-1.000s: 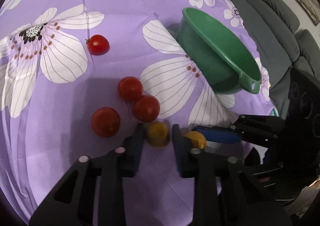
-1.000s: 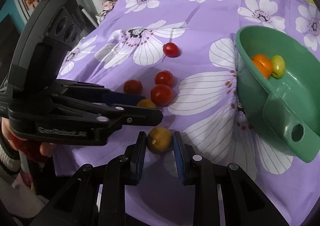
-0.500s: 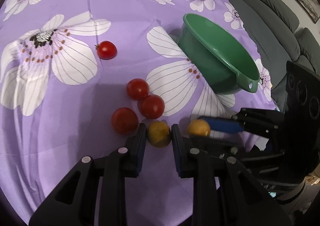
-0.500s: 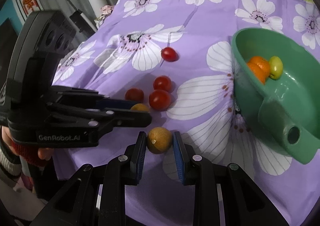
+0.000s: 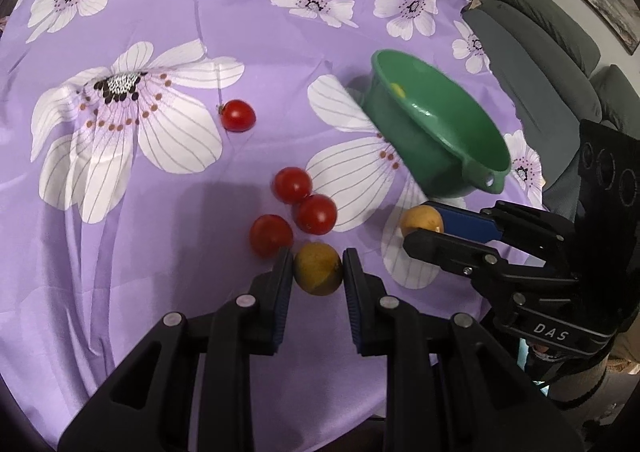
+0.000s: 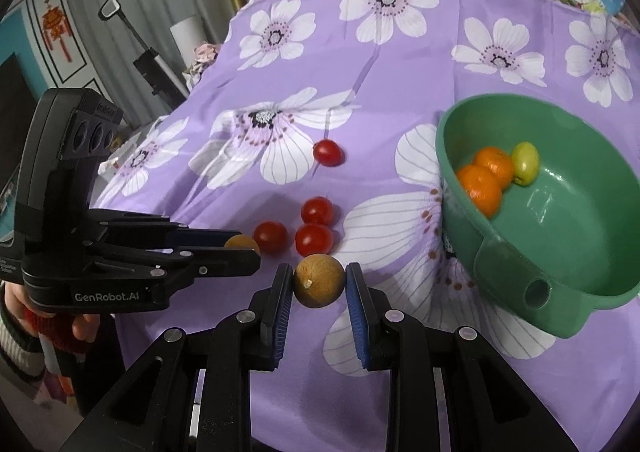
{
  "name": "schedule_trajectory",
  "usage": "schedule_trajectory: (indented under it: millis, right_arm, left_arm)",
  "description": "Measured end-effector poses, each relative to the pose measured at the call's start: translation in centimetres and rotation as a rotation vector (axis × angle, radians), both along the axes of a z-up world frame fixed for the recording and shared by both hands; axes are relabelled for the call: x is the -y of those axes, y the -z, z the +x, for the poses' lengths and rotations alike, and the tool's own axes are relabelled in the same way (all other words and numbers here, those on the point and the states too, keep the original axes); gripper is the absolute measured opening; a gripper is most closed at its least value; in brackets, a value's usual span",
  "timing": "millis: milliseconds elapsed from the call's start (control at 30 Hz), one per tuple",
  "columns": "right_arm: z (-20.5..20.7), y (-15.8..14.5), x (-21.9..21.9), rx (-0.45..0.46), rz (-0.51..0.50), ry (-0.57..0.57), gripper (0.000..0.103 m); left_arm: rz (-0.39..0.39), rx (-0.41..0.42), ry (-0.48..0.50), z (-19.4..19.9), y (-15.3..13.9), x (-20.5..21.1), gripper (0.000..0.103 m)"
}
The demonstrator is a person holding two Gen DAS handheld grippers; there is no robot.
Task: Organize fruits
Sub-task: 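Carry both small yellow fruits into the green bowl and open both tools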
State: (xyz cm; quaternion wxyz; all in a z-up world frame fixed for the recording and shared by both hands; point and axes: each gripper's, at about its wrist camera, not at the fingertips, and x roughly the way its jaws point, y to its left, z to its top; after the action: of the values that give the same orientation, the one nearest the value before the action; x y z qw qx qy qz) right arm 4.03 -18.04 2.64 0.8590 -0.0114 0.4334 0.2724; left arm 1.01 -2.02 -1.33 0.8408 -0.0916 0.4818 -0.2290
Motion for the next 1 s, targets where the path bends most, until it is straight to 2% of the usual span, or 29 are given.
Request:
schedule_trajectory:
  millis: [433, 1000]
  right_arm:
    - [0.3, -1.6, 1.5, 0.065, 0.034, 0.051, 0.029]
    - [1.4, -3.3, 7.5, 0.148, 0.062, 0.238, 0.029]
  left_arm:
    - [0.027, 0.072, 0.029, 1.3, -2.6, 1.6, 0.025]
    - [0.037, 0.197, 0.133, 5.3, -6.3, 7.9, 0.025]
